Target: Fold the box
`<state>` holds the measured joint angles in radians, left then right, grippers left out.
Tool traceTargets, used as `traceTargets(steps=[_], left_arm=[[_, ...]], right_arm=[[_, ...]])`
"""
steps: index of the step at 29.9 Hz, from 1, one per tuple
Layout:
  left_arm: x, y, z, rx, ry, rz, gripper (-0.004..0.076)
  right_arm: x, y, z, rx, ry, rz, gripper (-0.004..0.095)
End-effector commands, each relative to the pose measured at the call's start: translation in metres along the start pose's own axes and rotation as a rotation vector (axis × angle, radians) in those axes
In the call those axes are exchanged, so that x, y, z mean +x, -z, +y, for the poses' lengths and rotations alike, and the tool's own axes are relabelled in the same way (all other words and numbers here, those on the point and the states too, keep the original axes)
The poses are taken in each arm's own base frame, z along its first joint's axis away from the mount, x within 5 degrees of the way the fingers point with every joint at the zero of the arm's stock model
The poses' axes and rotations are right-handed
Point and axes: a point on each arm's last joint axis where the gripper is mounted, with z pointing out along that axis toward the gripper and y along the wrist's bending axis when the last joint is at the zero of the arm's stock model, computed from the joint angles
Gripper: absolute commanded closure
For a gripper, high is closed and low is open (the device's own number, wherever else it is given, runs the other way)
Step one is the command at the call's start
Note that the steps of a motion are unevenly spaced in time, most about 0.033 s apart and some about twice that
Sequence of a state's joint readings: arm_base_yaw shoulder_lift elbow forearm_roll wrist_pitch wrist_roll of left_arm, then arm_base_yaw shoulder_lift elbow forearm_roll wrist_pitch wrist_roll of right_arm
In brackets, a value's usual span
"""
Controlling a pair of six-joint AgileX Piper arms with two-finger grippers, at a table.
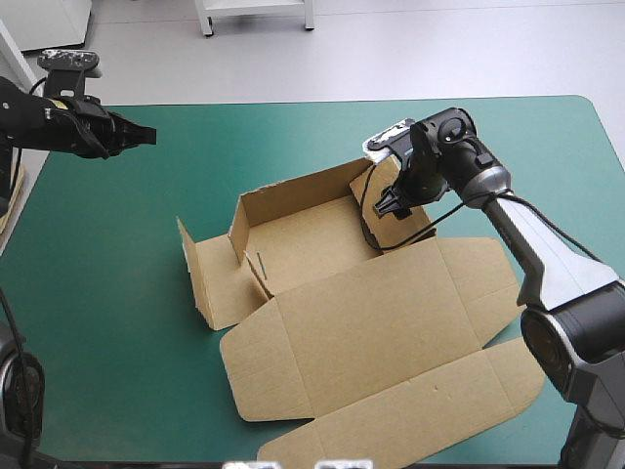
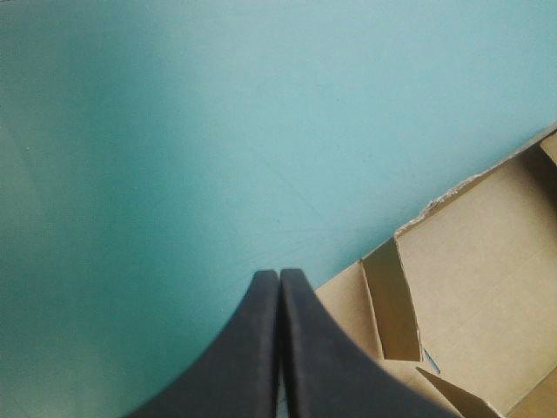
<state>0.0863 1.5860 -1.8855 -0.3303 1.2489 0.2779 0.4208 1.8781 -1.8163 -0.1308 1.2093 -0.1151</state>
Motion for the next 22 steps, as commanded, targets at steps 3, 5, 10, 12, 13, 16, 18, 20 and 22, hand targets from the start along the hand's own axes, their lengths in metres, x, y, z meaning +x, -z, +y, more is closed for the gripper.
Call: traceTargets(steps=[3, 5, 10, 12, 13, 16, 18, 20, 22], left_arm=[[-0.007, 0.023, -0.009, 0.024, -0.019, -0.11, 0.0732], [-0.007, 0.023, -0.009, 0.024, -0.019, -0.108, 0.0732], [-0.006, 0.023, -0.01, 0.027, -0.02, -0.099, 0.0732], [-0.006, 0.023, -0.009, 0.027, -0.02, -0.099, 0.0732], [-0.006, 0.023, -0.009, 0.025, -0.02, -0.099, 0.0732], [-0.006, 0.023, -0.009, 0.026, -0.02, -0.097, 0.0732], [-0.006, 0.023, -0.009, 0.026, -0.02, -0.097, 0.0732], [-0.006, 0.023, -0.009, 0.027, -0.02, -0.093, 0.0732], [-0.006, 0.023, -0.009, 0.027, -0.02, -0.093, 0.0732]], right_arm=[[-0.009, 0.021, -0.006, 0.033, -0.021, -0.127, 0.0265], [-0.011, 0.016, -0.006, 0.033, -0.02, -0.13, 0.0282], [-0.014, 0.007, -0.005, 0.027, -0.026, -0.135, 0.0349], [-0.015, 0.003, -0.004, 0.017, -0.029, -0.13, 0.0355], [-0.015, -0.001, -0.003, 0.009, -0.03, -0.122, 0.0355], [-0.016, -0.011, -0.002, 0.007, -0.029, -0.105, 0.0355], [-0.016, -0.015, -0.003, 0.005, -0.049, -0.096, 0.0355], [-0.017, -0.015, -0.003, 0.008, -0.056, -0.098, 0.0355], [-0.017, -0.015, -0.003, 0.008, -0.064, -0.104, 0.0381]])
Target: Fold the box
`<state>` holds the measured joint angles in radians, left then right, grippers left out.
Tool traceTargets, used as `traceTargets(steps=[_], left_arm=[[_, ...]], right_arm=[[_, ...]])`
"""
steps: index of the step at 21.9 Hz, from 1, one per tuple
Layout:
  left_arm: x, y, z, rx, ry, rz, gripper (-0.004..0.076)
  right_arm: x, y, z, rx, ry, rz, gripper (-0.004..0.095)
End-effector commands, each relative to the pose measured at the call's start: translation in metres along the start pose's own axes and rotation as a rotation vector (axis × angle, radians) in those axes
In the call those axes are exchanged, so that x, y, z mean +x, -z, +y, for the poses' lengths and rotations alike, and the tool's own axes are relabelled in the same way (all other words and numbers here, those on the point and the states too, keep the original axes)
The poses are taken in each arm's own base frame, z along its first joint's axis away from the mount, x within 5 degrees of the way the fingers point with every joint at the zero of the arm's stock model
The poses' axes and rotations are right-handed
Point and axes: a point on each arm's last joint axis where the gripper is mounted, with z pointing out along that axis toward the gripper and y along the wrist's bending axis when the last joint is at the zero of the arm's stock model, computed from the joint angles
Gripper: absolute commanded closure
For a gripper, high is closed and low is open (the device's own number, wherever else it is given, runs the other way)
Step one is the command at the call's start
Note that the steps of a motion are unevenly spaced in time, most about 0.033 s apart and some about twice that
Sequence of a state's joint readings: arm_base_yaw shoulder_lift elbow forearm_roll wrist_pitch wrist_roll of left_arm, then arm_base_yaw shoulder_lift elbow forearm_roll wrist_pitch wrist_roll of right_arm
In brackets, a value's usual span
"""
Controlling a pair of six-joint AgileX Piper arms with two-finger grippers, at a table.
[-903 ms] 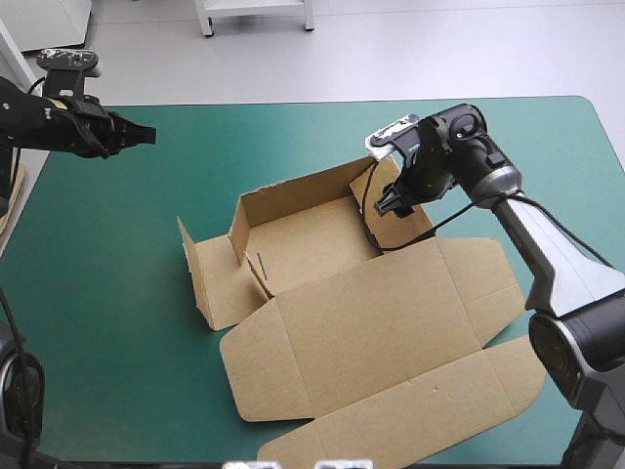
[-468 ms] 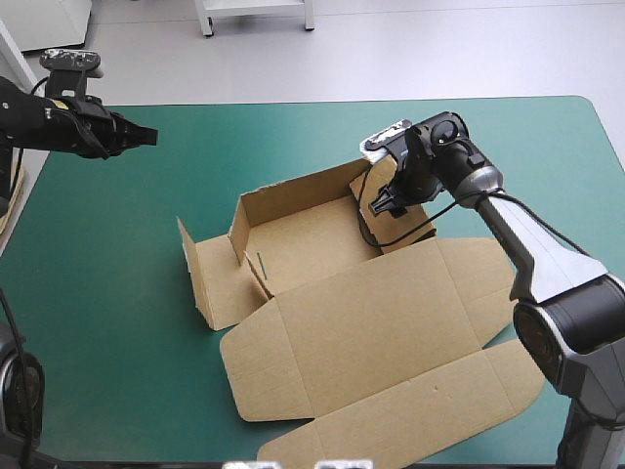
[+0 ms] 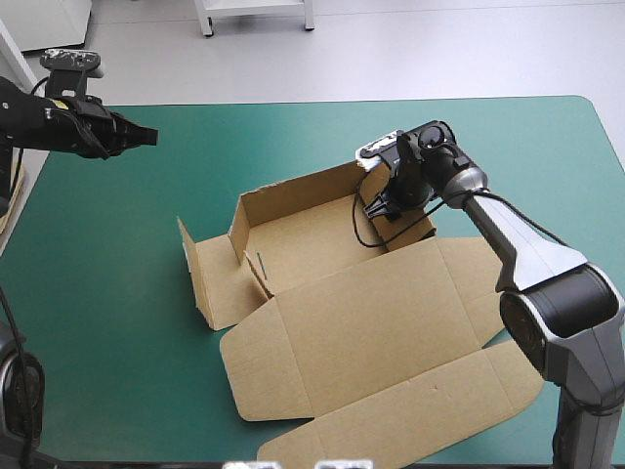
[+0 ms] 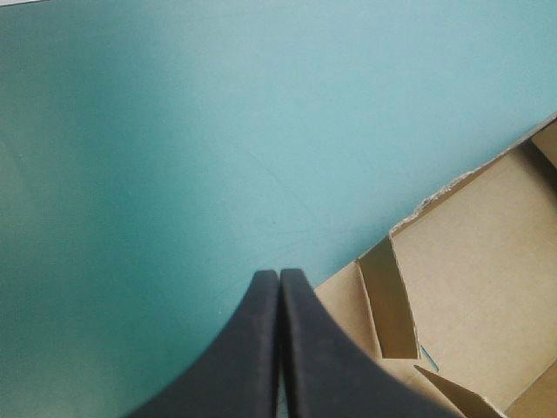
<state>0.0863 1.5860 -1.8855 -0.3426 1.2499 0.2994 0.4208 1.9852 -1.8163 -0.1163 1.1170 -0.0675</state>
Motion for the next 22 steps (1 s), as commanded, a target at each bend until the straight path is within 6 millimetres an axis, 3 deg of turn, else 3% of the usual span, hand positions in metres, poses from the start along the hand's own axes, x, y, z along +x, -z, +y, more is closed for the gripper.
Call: traceTargets(steps=[1, 2, 3, 6, 11, 15, 18, 22], left_arm=[[-0.006, 0.023, -0.009, 0.015, -0.003, -0.089, 0.0732], [-0.006, 0.023, -0.009, 0.015, -0.003, -0.089, 0.0732], [-0.005, 0.023, -0.009, 0.015, -0.003, -0.088, 0.0732], [-0.005, 0.022, -0.009, 0.015, -0.003, -0.087, 0.0732], [-0.005, 0.022, -0.009, 0.016, -0.005, -0.084, 0.0732], [-0.005, 0.019, -0.008, 0.02, -0.007, -0.068, 0.0732], [-0.005, 0.019, -0.007, 0.017, -0.012, -0.071, 0.0732], [-0.007, 0.015, -0.005, 0.008, -0.028, -0.087, 0.0732]], right_arm=[[-0.007, 0.034, -0.009, 0.036, -0.028, -0.117, 0.0422], [-0.007, 0.034, -0.01, 0.044, -0.036, -0.116, 0.0471], [-0.006, 0.034, -0.011, 0.061, -0.039, -0.111, 0.0634], [-0.005, 0.035, -0.011, 0.063, -0.035, -0.103, 0.091], [-0.003, 0.035, -0.011, 0.06, -0.032, -0.074, 0.0926], [-0.01, 0.057, -0.017, 0.068, -0.042, -0.105, 0.0927], [-0.013, 0.097, -0.046, 0.026, -0.117, -0.189, 0.0927], [0.008, 0.144, -0.1, 0.022, -0.262, -0.309, 0.0927]])
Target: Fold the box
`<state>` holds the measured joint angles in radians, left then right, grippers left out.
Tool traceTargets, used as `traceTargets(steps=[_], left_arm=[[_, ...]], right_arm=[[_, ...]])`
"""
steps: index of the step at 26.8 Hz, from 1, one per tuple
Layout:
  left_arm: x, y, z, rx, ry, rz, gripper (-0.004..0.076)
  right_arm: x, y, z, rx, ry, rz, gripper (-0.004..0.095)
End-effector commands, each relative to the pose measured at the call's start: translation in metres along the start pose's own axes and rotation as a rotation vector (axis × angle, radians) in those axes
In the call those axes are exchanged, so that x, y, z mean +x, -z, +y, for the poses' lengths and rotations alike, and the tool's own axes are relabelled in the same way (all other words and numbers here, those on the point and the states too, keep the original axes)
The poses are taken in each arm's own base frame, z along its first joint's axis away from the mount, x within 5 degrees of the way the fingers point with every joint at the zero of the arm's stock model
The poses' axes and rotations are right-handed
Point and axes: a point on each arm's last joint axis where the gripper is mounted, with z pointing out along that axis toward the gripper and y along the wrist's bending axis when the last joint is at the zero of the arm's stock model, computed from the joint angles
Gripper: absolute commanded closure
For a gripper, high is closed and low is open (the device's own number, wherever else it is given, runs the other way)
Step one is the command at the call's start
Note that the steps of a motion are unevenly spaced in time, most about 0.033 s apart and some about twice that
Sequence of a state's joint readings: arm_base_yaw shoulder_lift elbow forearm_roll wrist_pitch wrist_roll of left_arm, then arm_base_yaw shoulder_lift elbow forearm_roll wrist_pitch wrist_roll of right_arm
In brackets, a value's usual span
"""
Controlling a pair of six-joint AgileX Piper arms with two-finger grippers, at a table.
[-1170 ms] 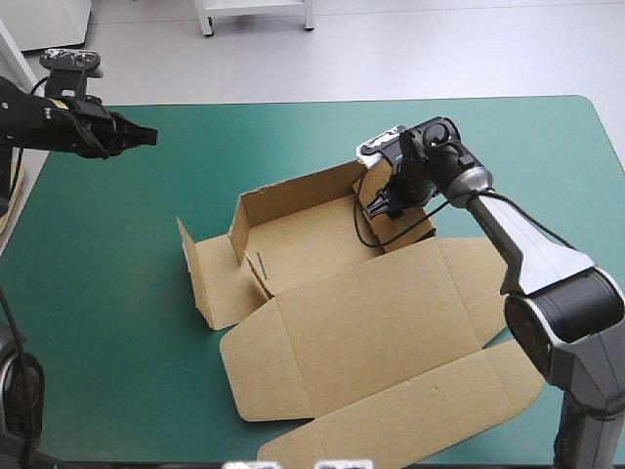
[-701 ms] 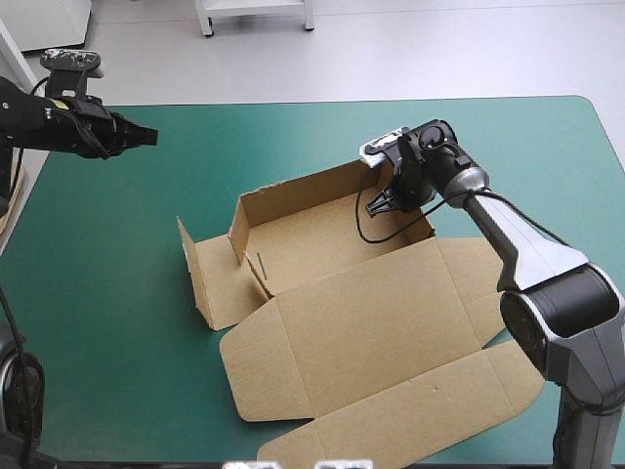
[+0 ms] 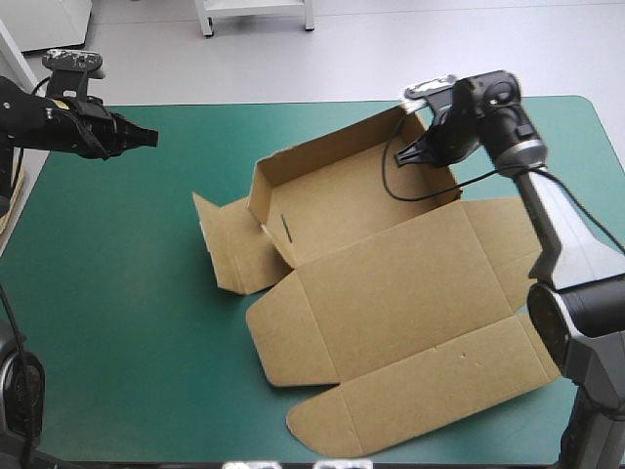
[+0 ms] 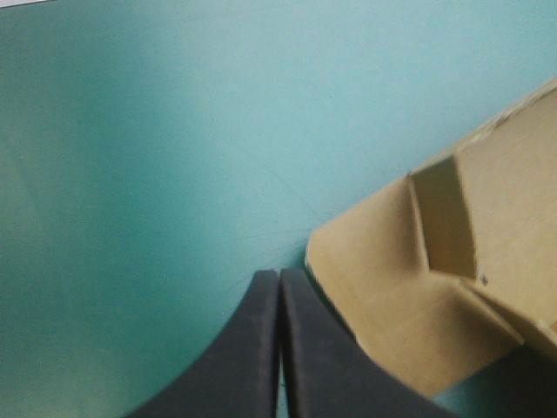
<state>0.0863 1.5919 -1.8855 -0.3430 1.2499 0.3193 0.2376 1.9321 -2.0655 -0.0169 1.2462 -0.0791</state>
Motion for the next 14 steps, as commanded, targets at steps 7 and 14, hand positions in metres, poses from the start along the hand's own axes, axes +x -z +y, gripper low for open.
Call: traceTargets(steps=[7, 14], left_arm=[[-0.011, -0.02, 0.007, 0.022, 0.024, -0.051, 0.0732], [-0.012, -0.059, 0.018, 0.183, 0.092, -0.037, 0.0732]], right_arm=[[0.021, 0.128, -0.079, -0.051, -0.21, -0.314, 0.0925], [0.034, 0.167, -0.085, -0.017, -0.224, -0.394, 0.0925]])
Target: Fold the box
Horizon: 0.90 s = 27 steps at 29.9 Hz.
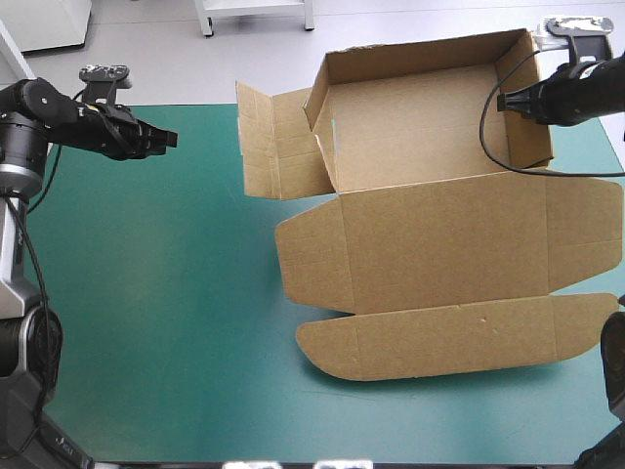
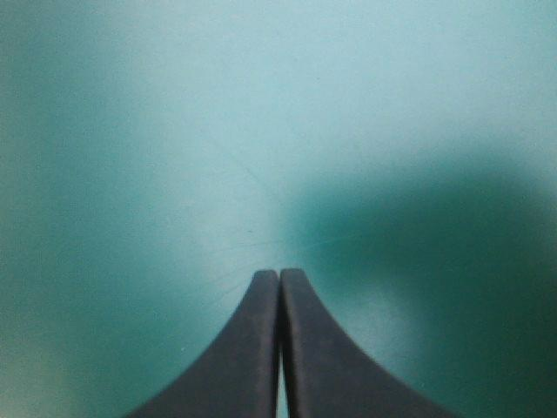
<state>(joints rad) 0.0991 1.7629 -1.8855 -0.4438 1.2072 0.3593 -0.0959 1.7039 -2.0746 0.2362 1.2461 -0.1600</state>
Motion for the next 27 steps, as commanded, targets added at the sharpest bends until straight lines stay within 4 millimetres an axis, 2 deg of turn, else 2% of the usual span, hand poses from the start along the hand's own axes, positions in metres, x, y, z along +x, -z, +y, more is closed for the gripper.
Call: traceTargets(steps=[1, 6, 13, 18, 24, 27], left_arm=[[-0.011, 0.01, -0.004, 0.131, 0.033, -0.116, 0.0732], [-0.013, -0.01, -0.002, 0.373, 0.08, -0.119, 0.0732], [-0.016, -0.036, 0.0, 0.546, 0.092, -0.142, 0.0732], [-0.019, -0.04, -0.006, 0.628, 0.104, -0.169, 0.0732], [-0.022, -0.046, -0.032, 0.698, 0.079, -0.158, 0.0732], [-0.024, -0.048, -0.056, 0.765, 0.06, -0.156, 0.0732]], right_arm=[[-0.005, 0.05, 0.011, -0.026, 0.011, -0.13, 0.0925], [-0.005, 0.068, 0.023, -0.106, 0.019, -0.178, 0.0925], [-0.006, 0.089, 0.031, -0.139, 0.034, -0.243, 0.0925], [-0.005, 0.094, 0.036, -0.178, 0.031, -0.261, 0.0925], [-0.01, 0.097, 0.043, -0.256, 0.035, -0.317, 0.0925], [-0.011, 0.097, 0.043, -0.255, 0.038, -0.324, 0.0925]])
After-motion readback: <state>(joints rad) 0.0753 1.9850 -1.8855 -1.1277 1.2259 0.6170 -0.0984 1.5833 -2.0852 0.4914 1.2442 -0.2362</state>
